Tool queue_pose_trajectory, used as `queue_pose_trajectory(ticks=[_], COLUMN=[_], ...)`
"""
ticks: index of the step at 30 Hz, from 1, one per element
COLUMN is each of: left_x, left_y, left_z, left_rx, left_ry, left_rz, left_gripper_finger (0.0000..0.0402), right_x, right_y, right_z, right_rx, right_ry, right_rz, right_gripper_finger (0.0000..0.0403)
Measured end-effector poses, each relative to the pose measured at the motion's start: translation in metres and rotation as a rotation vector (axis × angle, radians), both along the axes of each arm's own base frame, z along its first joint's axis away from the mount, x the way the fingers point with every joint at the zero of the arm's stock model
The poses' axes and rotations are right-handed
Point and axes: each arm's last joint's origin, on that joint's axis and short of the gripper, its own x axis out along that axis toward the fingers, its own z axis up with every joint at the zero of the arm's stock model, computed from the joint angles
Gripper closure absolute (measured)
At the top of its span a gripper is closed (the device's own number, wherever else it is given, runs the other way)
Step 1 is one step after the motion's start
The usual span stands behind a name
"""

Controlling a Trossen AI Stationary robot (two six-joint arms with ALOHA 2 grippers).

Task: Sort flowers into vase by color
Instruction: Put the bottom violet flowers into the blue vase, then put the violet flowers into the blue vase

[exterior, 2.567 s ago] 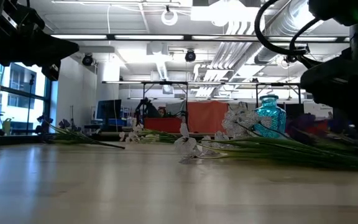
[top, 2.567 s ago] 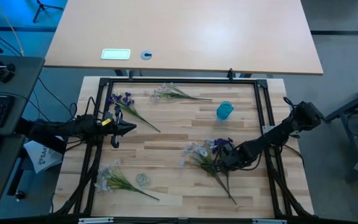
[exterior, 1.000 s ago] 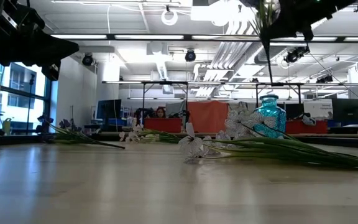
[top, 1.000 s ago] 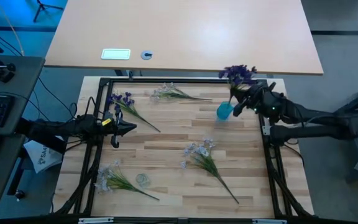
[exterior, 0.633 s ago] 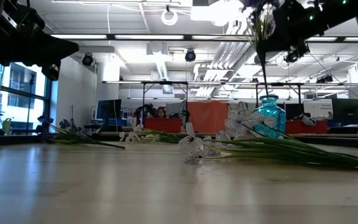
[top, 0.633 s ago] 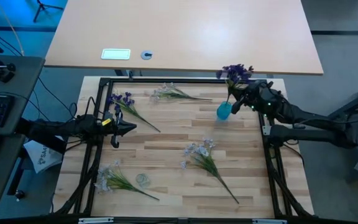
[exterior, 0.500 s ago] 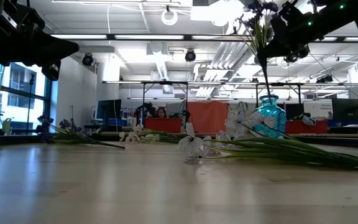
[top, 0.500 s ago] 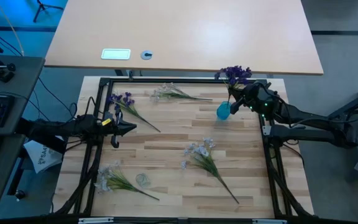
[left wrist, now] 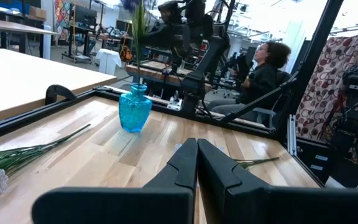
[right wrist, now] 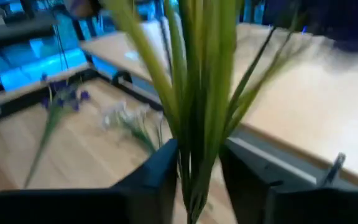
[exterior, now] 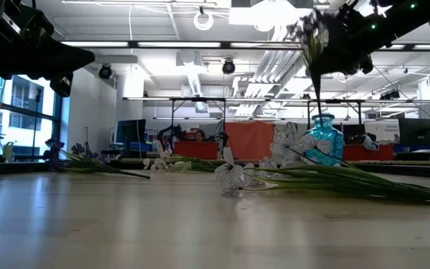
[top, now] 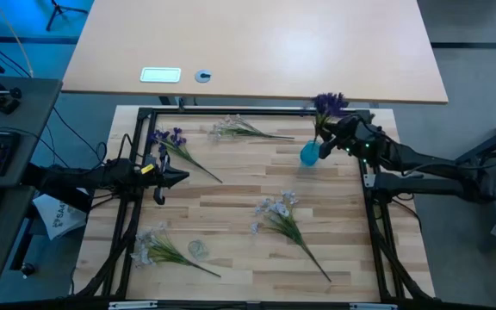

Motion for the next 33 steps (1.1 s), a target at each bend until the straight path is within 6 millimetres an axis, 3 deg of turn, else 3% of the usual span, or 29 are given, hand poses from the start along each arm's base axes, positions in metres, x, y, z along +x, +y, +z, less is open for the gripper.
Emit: queue_pose_trajectory(ticks=[5,10,16,21,27,30,33], left_x=[0.0,0.0,0.0,0.0,0.0,0.0,-0.002], left_y=[0.0,0.0,0.0,0.0,0.0,0.001,0.001], left_z=[0.0,0.0,0.0,0.0,0.0,0.002,0.015], left_rx=[0.0,0.0,0.0,0.0,0.0,-0.013,-0.153], left_ry=[0.0,0.0,0.0,0.0,0.0,-0.023,-0.178], left_rz=[0.0,0.0,0.0,0.0,0.005,0.022,0.005], left_gripper_finger=[0.0401,0.0401,0.0401,0.0401,0.0401,0.0401,0.0401], right_x=[-0.005,-0.013,-0.03,-0.037,-0.03,-0.024,-0.016], right_y=[0.005,0.01,0.018,0.026,0.039,0.048,0.058], right_z=[0.001,0.02,0.055,0.071,0.054,0.038,0.025], right_rx=[0.071,0.09,0.165,0.344,0.575,0.645,0.688], right_ry=[0.117,0.202,0.26,0.184,0.185,0.213,0.19], right_rz=[0.008,0.026,0.088,0.178,0.384,0.444,0.491], right_gripper_finger=[0.0181,0.0121,0.0105,0.0105,0.0145,0.0208,0.0307])
